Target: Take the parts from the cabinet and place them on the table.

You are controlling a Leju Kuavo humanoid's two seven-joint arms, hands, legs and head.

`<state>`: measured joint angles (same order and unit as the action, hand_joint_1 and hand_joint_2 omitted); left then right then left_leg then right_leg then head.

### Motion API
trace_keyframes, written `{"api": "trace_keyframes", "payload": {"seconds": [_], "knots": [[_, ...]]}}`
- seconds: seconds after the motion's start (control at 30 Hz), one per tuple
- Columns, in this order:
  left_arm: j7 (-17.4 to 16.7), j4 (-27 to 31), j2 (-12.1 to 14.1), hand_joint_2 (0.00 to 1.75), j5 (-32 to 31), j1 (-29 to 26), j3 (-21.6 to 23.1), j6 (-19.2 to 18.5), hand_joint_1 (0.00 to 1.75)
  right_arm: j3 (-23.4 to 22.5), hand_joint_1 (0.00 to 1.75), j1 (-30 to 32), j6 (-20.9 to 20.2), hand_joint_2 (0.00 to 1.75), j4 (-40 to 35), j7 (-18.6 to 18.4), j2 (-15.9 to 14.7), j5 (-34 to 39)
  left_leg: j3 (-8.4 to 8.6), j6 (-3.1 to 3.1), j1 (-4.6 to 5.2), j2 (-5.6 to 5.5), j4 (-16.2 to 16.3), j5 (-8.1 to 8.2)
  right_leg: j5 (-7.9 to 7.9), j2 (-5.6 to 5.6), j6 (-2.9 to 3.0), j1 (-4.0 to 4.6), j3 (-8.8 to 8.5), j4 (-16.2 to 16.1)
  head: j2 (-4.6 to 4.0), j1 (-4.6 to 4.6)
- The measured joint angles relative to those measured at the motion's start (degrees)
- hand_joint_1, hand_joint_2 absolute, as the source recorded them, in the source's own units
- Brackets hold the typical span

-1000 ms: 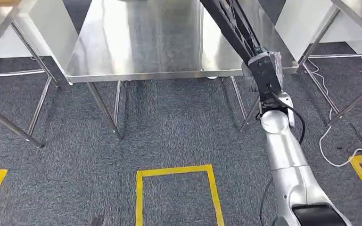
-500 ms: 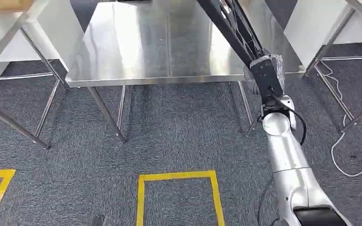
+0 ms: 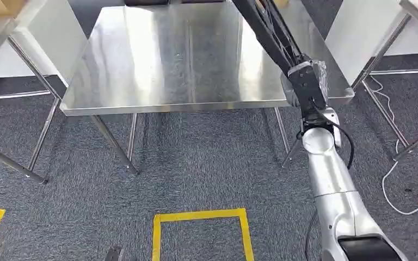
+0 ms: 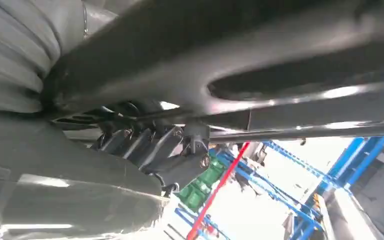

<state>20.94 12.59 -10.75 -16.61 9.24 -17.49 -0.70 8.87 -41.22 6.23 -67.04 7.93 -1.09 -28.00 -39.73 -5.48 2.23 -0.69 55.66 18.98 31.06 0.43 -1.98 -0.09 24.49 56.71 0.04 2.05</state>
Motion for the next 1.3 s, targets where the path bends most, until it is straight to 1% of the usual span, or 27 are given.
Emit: {"api": "trace_keyframes", "payload": {"seconds": [0.1,0.13,0.2,0.23,0.27,0.3,0.33,0.37,0.4,0.43,0.47,0.5,0.57,0.6,0.67,0.73,0.77,0.8,0.83,0.87,0.9,0.93,0.97,1.07,1.2,1.23,1.3], "knots": [[0.0,0.0,0.0,1.75,0.0,0.0,0.0,0.0,0.0,0.0,1.75,-0.3,0.0,1.75,0.0,0.1,-0.1,-0.1,3.04,-0.2,-0.39,-0.19,-1.4,0.75,-1.4,0.02,-0.01,0.06,6.33,10.5,0.0,-0.06],[0.0,0.0,-0.1,1.75,0.0,0.1,0.0,0.0,0.0,0.0,1.75,0.0,0.0,1.75,0.1,0.1,-0.2,0.0,3.7,-0.23,-0.48,-0.23,-1.4,1.49,-0.01,0.02,0.57,0.03,9.39,14.2,0.0,-0.09],[0.0,0.0,-0.3,1.75,0.0,-0.1,0.0,-0.1,0.0,-0.1,1.75,0.9,0.0,1.75,0.4,0.0,-0.5,0.0,5.57,0.09,-0.66,-0.79,-1.5,3.26,6.04,0.03,1.35,-0.23,14.05,16.5,0.0,-0.22],[0.0,0.0,-0.3,1.75,0.0,-0.3,0.0,-0.2,0.0,-0.1,1.75,1.1,0.0,1.75,0.5,0.0,-0.6,-0.1,6.66,0.39,-0.69,-1.01,-1.5,4.2,8.34,0.02,1.3,-0.49,15.3,15.4,0.0,-0.31],[0.0,0.0,-0.4,1.75,0.0,-0.4,0.0,-0.3,0.0,-0.1,1.75,1.2,0.0,1.75,0.6,0.0,-0.7,-0.1,7.76,0.67,-0.69,-1.24,-1.5,5.08,8.7,0.0,0.44,-0.91,15.88,13.1,0.0,-0.28],[0.0,0.0,-0.4,1.75,-0.1,-0.4,0.0,-0.3,0.0,-0.1,1.75,1.4,0.0,1.75,0.7,0.0,-0.7,-0.1,8.88,0.93,-0.7,-1.39,-1.4,6.07,6.98,-0.04,-0.74,-1.39,15.93,9.7,0.0,-0.28],[-0.1,0.0,-0.4,1.75,-0.1,-0.4,0.0,-0.3,0.0,-0.1,1.75,1.5,0.0,1.75,0.8,0.0,-0.8,-0.1,9.94,1.24,-0.77,-1.48,-1.2,7.12,2.14,-0.13,-2.53,-1.99,15.89,5.5,0.0,-0.33],[-0.1,-0.1,-0.3,1.75,-0.1,-0.5,0.0,-0.4,0.0,-0.1,1.75,1.8,0.0,1.75,1.2,0.0,-0.9,-0.1,9.71,1.76,-0.36,-1.62,-0.9,8.35,-7.22,-0.71,-5.11,-2.42,15.94,1.1,0.0,-0.5],[-0.2,-0.1,-0.3,1.75,-0.2,-0.5,0.0,-0.4,0.0,-0.2,1.75,1.9,-0.1,1.75,1.3,0.1,-1.0,-0.1,11.16,1.84,-0.44,-1.66,0.1,9.72,-10.95,-1.52,-4.43,-2.09,15.65,-0.7,0.0,-0.41],[-0.3,-0.1,-0.3,1.75,-0.2,-0.4,0.0,-0.4,0.0,-0.1,1.75,2.1,-0.2,1.75,1.2,0.0,-1.0,-0.2,10.61,2.21,-0.14,-1.74,-0.2,10.52,-10.59,-1.16,-2.46,-1.59,14.32,0.2,0.0,-0.35],[-0.3,-0.1,-0.2,1.75,-0.2,-0.5,0.0,-0.4,0.0,-0.2,1.75,1.9,-0.2,1.75,1.0,-0.1,-1.0,-0.2,11.61,2.32,-0.27,-1.51,0.3,10.82,-10.36,-0.95,-1.27,-2.43,14.29,0.2,0.0,-0.15],[-0.3,0.0,-0.3,1.75,-0.2,-0.2,0.0,-0.5,0.0,-0.2,1.75,1.5,-0.2,1.75,0.9,0.0,-1.1,-0.3,11.04,2.17,-0.32,-1.3,1.9,10.53,-9.99,-0.86,-0.72,-2.12,14.18,0.3,0.0,-0.38],[-0.3,0.0,-0.4,1.75,-0.3,0.3,0.0,-0.5,0.0,-0.3,1.75,0.9,-0.2,1.75,0.4,0.1,-1.3,-0.3,5.64,3.4,-0.79,-0.3,10.2,7.33,-8.81,-0.51,0.66,-2.48,12.54,0.3,0.0,-0.46],[-0.3,0.0,-0.4,1.75,-0.3,0.4,0.0,-0.5,0.0,-0.3,1.75,0.8,-0.2,1.75,0.4,0.1,-1.3,-0.3,2.54,4.14,-1.07,0.19,14.7,7.19,-8.0,-0.45,1.04,-2.36,11.71,0.2,0.0,-0.31],[-0.3,0.0,-0.4,1.75,-0.3,0.3,0.0,-0.5,0.0,-0.3,1.75,1.1,-0.2,1.75,0.4,0.1,-1.3,-0.3,-3.08,5.19,-1.88,0.56,20.5,11.58,-6.33,-0.38,1.34,-2.37,9.66,0.1,0.0,-0.42],[-0.3,0.0,-0.4,1.75,-0.4,0.2,0.0,-0.5,0.0,-0.3,1.75,1.3,-0.2,1.75,0.4,0.0,-1.4,-0.3,-6.12,5.42,-2.49,0.58,20.1,17.03,-4.37,-0.17,1.24,-2.65,7.27,0.1,0.0,-0.39],[-0.3,0.0,-0.4,1.75,-0.4,0.2,0.0,-0.6,0.0,-0.3,1.75,1.3,-0.2,1.75,0.4,0.1,-1.4,-0.3,-6.46,5.44,-2.62,0.58,17.8,17.65,-3.35,-0.08,1.12,-2.78,5.88,0.1,0.0,-0.37],[-0.4,0.0,-0.4,1.75,-0.4,0.2,0.0,-0.6,0.0,-0.3,1.75,1.3,-0.2,1.75,0.4,0.1,-1.4,-0.3,-6.16,5.25,-2.65,0.61,14.4,16.01,-2.36,-0.05,0.91,-2.93,4.56,0.1,0.0,-0.37],[-0.4,0.0,-0.4,1.75,-0.4,0.2,0.0,-0.6,0.0,-0.3,1.75,1.4,-0.2,1.75,0.4,0.1,-1.4,-0.3,-5.52,4.85,-2.64,0.69,10.1,11.95,-1.35,-0.06,0.67,-3.0,3.3,0.1,0.0,-0.35],[-0.5,0.0,-0.3,1.75,-0.4,0.1,0.0,-0.6,0.0,-0.3,1.75,1.5,-0.1,1.75,0.4,0.1,-1.4,-0.3,-4.83,4.34,-2.57,0.87,5.5,4.55,-0.43,-0.12,0.37,-2.99,3.26,-0.3,0.0,-0.35],[-0.6,-0.1,-0.2,1.75,-0.5,-0.1,0.0,-0.6,0.0,-0.3,1.75,1.8,0.0,1.75,0.4,0.1,-1.3,-0.3,-5.21,3.69,-2.06,0.96,2.2,-0.29,0.36,0.13,-0.21,-2.51,1.28,0.1,0.0,-0.26],[-0.9,-0.1,-0.3,1.75,-0.5,-0.2,0.0,-0.7,0.0,-0.4,1.75,1.9,0.1,1.75,0.3,0.0,-1.4,-0.4,-3.93,3.32,-1.98,0.44,1.3,-1.69,1.39,0.39,-0.67,-1.91,1.72,-0.1,0.0,-0.15],[-0.8,-0.1,-0.3,1.75,-0.5,-0.3,0.0,-0.8,0.0,-0.4,1.75,2.0,0.2,1.75,0.1,-0.1,-1.3,-0.4,-3.84,3.3,-1.94,0.25,1.8,-2.54,2.43,0.4,-0.87,-1.73,0.83,-0.4,0.0,-0.42],[-0.8,0.0,-0.5,1.75,-0.5,0.4,0.0,-1.0,0.0,-0.6,1.75,1.6,0.5,1.75,-1.2,-0.2,-1.8,-0.7,-2.57,2.61,-1.95,0.08,2.2,-1.07,4.01,0.11,-1.76,-1.73,-0.86,-0.2,0.0,-0.33],[-0.9,0.0,-0.5,1.75,-0.5,0.7,0.0,-1.0,0.0,-0.9,1.75,2.5,0.5,1.75,-1.4,-0.7,-2.6,-1.0,-0.58,1.02,-1.26,-0.45,2.1,1.34,8.79,0.04,-0.46,-0.86,10.81,17.2,0.0,-0.55],[-0.9,0.0,-0.6,1.75,-0.5,0.5,0.0,-1.0,0.0,-1.2,1.75,3.1,0.5,1.75,-1.4,-1.0,-2.8,-1.2,0.09,0.88,-1.08,-0.74,2.1,1.92,8.08,0.05,-0.58,-0.47,12.94,18.5,0.0,-0.57],[-0.9,0.0,-0.6,1.75,-0.7,0.3,0.0,-1.1,0.0,-1.5,1.75,4.0,0.6,1.75,-1.5,-1.6,-3.1,-2.0,1.85,0.57,-0.46,-1.34,2.1,3.17,2.19,0.05,-1.38,0.21,13.5,12.7,0.0,-0.7]]}}
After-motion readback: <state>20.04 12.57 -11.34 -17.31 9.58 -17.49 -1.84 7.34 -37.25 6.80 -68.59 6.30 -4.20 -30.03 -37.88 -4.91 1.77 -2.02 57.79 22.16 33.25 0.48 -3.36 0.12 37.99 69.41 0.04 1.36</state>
